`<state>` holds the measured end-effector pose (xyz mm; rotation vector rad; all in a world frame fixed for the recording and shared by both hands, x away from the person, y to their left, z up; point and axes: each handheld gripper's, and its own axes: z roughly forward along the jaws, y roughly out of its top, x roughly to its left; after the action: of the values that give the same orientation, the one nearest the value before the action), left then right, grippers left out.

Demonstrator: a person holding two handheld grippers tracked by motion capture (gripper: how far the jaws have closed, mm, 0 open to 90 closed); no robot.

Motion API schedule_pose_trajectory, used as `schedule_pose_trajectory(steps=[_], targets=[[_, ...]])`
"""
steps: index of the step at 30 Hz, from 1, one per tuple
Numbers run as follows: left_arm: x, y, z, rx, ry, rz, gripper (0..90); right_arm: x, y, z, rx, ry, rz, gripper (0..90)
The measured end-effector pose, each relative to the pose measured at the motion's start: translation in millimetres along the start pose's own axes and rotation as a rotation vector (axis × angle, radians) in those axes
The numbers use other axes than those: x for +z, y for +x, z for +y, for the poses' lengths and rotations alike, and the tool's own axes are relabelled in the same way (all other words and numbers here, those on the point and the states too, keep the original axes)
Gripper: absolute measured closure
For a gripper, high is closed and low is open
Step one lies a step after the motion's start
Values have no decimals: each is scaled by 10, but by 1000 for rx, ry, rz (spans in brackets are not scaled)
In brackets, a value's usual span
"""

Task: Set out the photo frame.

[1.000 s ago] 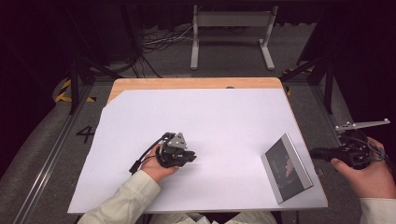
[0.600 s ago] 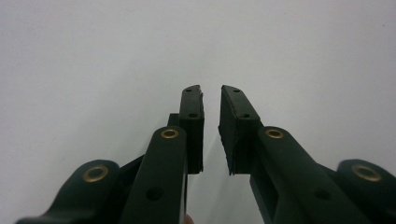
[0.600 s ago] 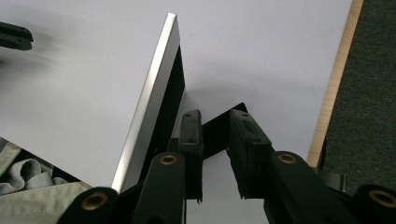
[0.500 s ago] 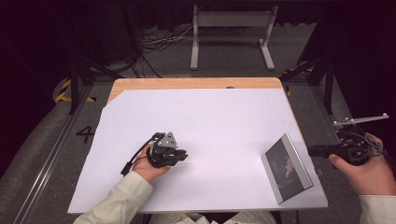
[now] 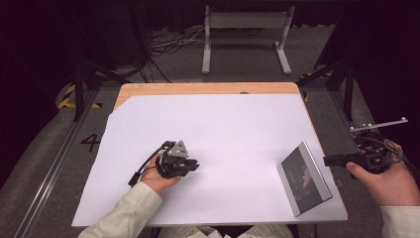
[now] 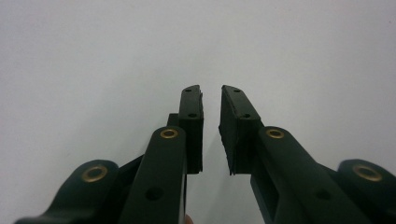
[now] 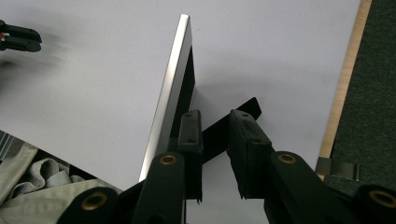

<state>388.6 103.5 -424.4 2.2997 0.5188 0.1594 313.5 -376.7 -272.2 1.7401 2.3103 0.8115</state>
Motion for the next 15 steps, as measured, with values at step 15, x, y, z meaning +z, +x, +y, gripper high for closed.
schedule_pose_trajectory(steps=[15], targets=[[17,3,1,0,6,-4,790,3,58,66,35,55,0,749]])
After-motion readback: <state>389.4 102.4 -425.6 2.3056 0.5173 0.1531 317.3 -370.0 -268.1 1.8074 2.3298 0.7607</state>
